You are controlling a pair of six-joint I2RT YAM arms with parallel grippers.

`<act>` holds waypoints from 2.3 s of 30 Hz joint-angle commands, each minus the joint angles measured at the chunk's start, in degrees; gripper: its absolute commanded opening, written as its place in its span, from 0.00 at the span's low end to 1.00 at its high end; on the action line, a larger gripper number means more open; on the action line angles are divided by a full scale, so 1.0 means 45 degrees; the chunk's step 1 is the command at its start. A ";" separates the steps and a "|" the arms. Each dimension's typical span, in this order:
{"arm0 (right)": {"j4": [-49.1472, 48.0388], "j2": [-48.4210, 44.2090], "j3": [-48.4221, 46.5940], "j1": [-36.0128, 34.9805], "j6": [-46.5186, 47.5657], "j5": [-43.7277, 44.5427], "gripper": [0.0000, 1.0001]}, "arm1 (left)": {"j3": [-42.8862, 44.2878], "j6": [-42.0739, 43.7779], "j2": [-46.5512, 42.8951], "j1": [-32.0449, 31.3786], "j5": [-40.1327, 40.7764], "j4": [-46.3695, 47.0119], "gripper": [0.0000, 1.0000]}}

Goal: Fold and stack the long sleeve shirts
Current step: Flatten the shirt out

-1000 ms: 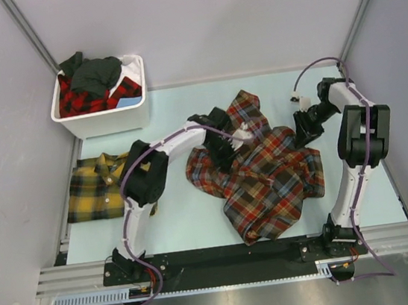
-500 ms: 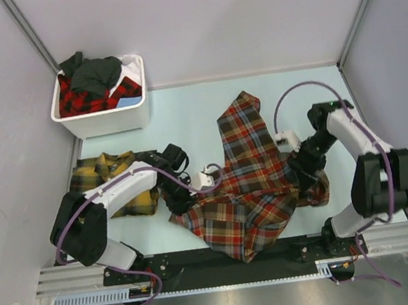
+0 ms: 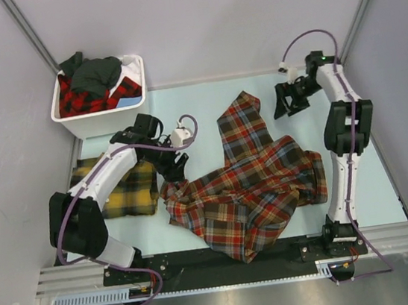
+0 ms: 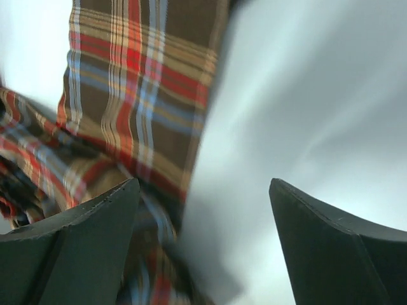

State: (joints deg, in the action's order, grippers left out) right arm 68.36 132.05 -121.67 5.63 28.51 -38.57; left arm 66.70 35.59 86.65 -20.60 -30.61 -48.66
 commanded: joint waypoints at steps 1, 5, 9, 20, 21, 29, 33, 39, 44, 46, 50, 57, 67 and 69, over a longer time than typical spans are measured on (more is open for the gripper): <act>-0.0795 0.0987 -0.0368 -0.1211 -0.1727 0.0422 0.86 | 0.0530 -0.1249 0.0373 0.0242 0.0199 0.0872 0.70; -0.1536 0.1144 0.0746 -0.2011 -0.1668 0.1186 0.86 | 0.0686 -0.1328 0.0548 0.0339 0.0591 0.0873 0.77; -0.1617 0.1222 0.1801 -0.2383 -0.1649 0.0917 0.63 | 0.0764 -0.1445 0.0977 0.0359 0.0553 0.0892 0.81; -0.0720 0.2880 -0.6688 -0.0254 -0.0597 0.3648 0.00 | 0.5264 -0.2673 0.4295 0.0359 -0.0243 0.1010 0.76; -0.0699 0.2670 -0.6249 -0.0409 -0.0304 0.3687 0.00 | 0.5818 -0.3004 0.4917 0.0359 -0.0558 0.1242 0.75; -0.1911 -0.1663 0.2147 -0.2499 0.2759 0.3045 0.00 | 0.8834 -0.5215 0.6683 0.0222 -0.1460 0.2413 0.74; -0.0740 -0.5643 0.6655 -0.3142 0.5118 0.1656 0.00 | 0.7311 -0.4455 0.5668 0.0476 -0.1441 0.2553 0.73; -0.1498 -0.9735 1.2716 -0.2990 0.5872 0.2926 0.00 | 0.4925 -0.4293 0.4610 0.0437 -0.1302 0.4111 0.74; -0.1793 -0.7964 1.1961 -0.2015 0.3862 0.1936 0.00 | 0.7763 -0.6910 0.6677 -0.0810 -0.1400 0.5832 0.81; -0.1462 -0.7569 1.1394 -0.1507 0.3160 0.1366 0.00 | 0.8962 -0.8387 0.8220 -0.1378 -0.1711 0.6203 0.85; -0.1285 -0.7682 1.1509 -0.0646 0.2630 0.0720 0.00 | 1.2004 -1.0719 1.0777 -0.2081 -0.2435 0.7900 0.99; -0.1440 -0.8230 1.2310 -0.0841 0.2043 0.0582 0.00 | 1.3831 -1.2071 1.3282 -0.3526 -0.0255 0.8315 0.96; -0.1558 -0.8446 1.2194 -0.0626 0.1341 0.0094 0.00 | 1.4614 -1.1367 1.4162 -0.4211 0.3151 0.5834 0.70; -0.1500 -0.8388 1.1902 -0.0548 0.1262 0.0055 0.00 | 1.4767 -1.1095 1.4240 -0.4328 0.3111 0.5698 0.60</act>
State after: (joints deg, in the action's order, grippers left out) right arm 61.71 96.20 -66.37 2.46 35.97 -36.05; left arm 130.65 -15.03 149.93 -39.38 -20.62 -19.16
